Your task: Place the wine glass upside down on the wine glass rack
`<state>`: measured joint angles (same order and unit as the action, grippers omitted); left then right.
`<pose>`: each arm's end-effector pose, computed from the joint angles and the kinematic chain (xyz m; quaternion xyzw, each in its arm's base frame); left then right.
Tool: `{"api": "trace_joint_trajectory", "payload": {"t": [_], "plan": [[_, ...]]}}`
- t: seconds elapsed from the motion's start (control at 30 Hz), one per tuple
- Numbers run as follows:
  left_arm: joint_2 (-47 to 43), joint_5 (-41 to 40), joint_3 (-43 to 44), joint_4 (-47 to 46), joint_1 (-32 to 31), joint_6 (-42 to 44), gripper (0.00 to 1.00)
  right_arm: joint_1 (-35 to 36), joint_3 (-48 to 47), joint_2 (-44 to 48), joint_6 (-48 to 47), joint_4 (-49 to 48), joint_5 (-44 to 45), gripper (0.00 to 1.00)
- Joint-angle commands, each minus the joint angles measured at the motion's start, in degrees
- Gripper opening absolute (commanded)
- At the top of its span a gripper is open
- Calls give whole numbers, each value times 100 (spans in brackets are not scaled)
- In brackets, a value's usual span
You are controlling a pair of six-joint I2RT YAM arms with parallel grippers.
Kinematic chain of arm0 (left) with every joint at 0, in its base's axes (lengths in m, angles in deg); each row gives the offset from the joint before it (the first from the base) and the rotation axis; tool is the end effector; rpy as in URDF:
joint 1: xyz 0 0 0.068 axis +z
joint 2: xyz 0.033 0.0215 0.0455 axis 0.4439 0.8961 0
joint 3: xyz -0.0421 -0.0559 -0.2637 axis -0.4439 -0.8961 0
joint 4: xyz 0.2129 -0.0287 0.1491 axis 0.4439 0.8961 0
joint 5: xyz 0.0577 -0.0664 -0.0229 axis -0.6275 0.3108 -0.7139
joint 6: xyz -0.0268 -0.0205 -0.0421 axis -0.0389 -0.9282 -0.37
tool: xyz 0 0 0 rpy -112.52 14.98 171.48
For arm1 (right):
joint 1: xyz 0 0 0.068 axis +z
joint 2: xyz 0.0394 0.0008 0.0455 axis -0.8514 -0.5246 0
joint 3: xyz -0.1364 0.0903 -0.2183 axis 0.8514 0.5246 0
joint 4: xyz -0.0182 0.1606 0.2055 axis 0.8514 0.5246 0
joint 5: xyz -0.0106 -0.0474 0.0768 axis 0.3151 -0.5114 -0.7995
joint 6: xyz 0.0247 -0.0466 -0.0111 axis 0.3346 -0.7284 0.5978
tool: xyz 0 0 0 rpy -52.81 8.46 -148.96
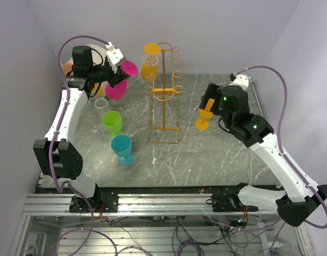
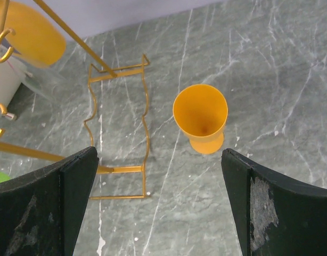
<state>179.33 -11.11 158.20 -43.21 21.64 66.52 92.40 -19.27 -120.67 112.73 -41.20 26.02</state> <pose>0.3610 -0.0559 0.4056 0.4532 0.6515 -0.1992 0.5749 0.2043 0.1157 0.4141 0.1152 0.8094 0.0834 0.5698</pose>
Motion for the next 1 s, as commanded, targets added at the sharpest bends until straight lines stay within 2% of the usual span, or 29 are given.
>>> {"api": "trace_joint_trajectory", "payload": {"t": [0.0,0.17,0.33,0.67,0.97], "plan": [[175,1040,448,-189,-21,-74,7,-82,34,245,217,338,-240,100],[426,1514,749,117,-43,112,7,-83,418,786,466,409,-97,100],[528,1447,851,287,-123,217,7,-91,652,1216,599,595,16,100],[578,1438,591,-95,-344,-50,7,-91,579,1264,612,845,91,100],[760,1355,787,112,-555,69,7,-92,693,1327,608,841,117,100]]}}
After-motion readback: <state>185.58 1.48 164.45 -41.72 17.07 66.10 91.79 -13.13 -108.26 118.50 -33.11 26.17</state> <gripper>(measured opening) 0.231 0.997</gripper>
